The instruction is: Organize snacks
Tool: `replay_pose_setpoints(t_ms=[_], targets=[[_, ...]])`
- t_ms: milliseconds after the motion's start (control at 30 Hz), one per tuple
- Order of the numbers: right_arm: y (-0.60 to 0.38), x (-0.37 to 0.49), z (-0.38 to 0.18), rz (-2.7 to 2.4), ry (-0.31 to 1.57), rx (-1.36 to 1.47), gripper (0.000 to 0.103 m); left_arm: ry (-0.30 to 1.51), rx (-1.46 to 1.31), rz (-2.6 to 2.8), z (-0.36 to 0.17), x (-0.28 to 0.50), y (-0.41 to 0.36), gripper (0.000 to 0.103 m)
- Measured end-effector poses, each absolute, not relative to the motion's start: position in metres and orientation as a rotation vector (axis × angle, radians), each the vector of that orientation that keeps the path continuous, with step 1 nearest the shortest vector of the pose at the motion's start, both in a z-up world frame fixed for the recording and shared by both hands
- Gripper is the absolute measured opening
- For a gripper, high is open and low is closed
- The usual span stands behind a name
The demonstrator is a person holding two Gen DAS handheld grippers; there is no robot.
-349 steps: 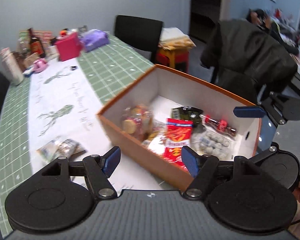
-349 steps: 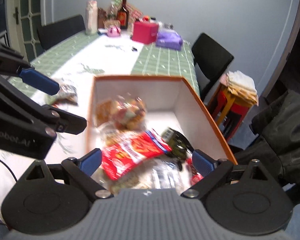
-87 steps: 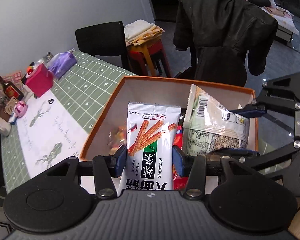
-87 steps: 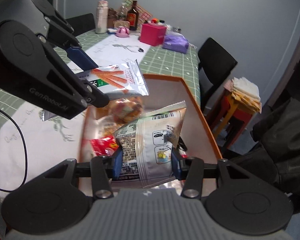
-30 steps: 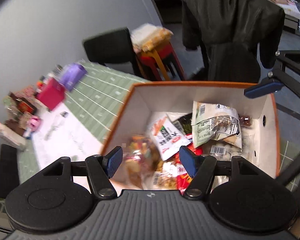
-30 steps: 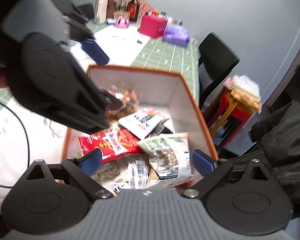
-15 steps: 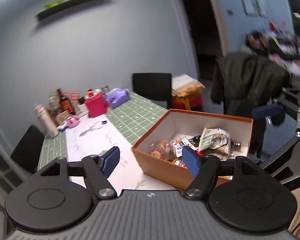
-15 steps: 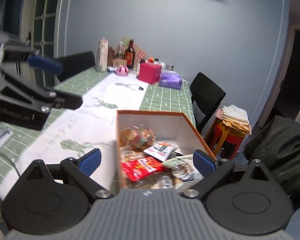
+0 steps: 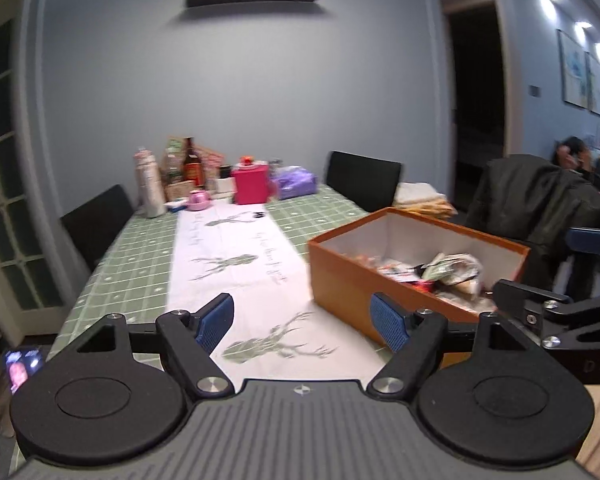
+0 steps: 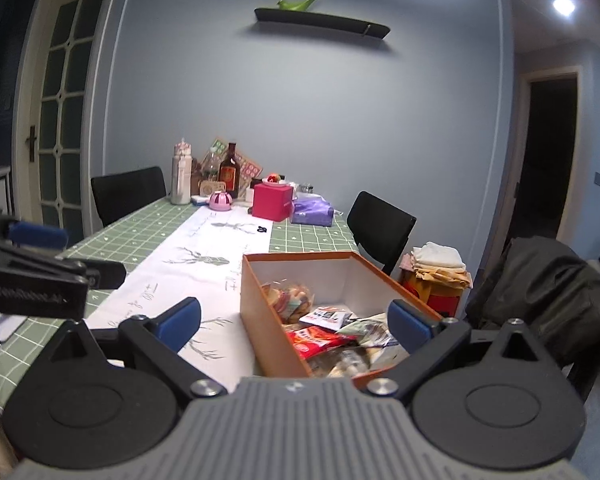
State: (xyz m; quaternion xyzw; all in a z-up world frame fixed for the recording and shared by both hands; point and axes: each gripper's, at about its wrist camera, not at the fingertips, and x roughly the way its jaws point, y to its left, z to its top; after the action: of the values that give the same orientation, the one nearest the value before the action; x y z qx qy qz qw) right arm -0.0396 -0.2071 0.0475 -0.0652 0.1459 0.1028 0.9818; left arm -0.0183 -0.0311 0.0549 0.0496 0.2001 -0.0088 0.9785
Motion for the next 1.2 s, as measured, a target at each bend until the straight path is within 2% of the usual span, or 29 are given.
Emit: replay_pose_setpoints(t_ms=[267,700,1200], targets=[[-0.201,-0.047,0.023,0.179,0.286,-0.095,0.099,0.409,0.058,0.060,0.030,-0.028,-0.020,0.094],[-0.215,-0.021,-0.029,0.100,0.410,-0.081,0.099,0.515,0.031,0.023,-0.012,-0.004,-0.020,0.094],[-0.216,-0.021,-0.035,0.098,0.387,-0.054,0.099,0.576,0.036,0.019,-0.023,0.003,-0.024,0.094]])
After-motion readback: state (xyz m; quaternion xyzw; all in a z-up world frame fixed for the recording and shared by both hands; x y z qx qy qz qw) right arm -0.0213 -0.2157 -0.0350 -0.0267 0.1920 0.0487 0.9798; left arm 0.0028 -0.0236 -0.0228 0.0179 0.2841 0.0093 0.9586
